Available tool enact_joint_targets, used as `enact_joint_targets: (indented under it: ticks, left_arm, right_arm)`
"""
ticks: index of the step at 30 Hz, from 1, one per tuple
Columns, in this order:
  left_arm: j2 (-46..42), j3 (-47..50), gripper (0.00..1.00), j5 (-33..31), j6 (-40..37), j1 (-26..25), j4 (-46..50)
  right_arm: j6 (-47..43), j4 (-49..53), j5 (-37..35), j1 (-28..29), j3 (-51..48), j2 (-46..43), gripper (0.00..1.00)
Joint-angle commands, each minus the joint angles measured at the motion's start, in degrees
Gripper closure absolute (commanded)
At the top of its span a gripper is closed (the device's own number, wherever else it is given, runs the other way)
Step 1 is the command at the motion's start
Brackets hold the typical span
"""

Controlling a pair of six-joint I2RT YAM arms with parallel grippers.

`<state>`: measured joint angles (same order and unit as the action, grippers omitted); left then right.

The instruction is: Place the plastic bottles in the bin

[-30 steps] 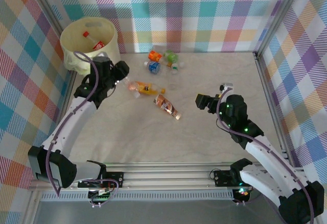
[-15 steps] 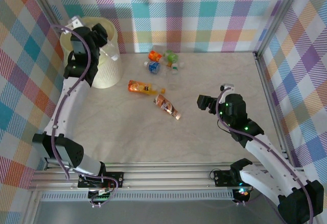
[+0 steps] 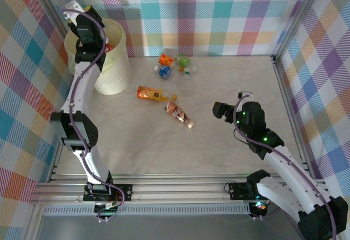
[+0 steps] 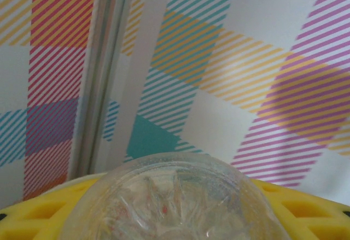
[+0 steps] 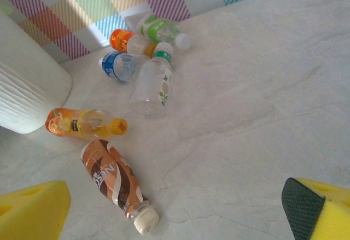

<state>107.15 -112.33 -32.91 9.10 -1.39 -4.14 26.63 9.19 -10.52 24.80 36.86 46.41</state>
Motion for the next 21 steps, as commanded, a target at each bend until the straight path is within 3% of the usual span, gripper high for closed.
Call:
enact_joint_targets:
  ticks: [1,6,12,21]
  left_arm:
    - [2.1,-4.3,0.44,-2.4,-2.6,1.9,1.1]
    - [8.3,-11.0,0.42,-4.1,-5.3,4.1,5.5]
    - [17.1,-25.3,0.38,-5.9,-5.9,7.1,18.4]
    - [20.9,-32.7,0.11,-4.2,-5.2,8.3,27.5]
  right_arm:
    - [-0.4,0.2,-0.7,-0.1,-0.7,-0.8,0.0]
    - [-0.6,-0.2,-0.2,-0.2,-0.1,0.1,0.0]
    - [-1.2,0.7,-0.3,-0.2,0.6,0.7,0.0]
    - [3.7,-0.3,-6.4,-0.2,-0.2,0.5,0.0]
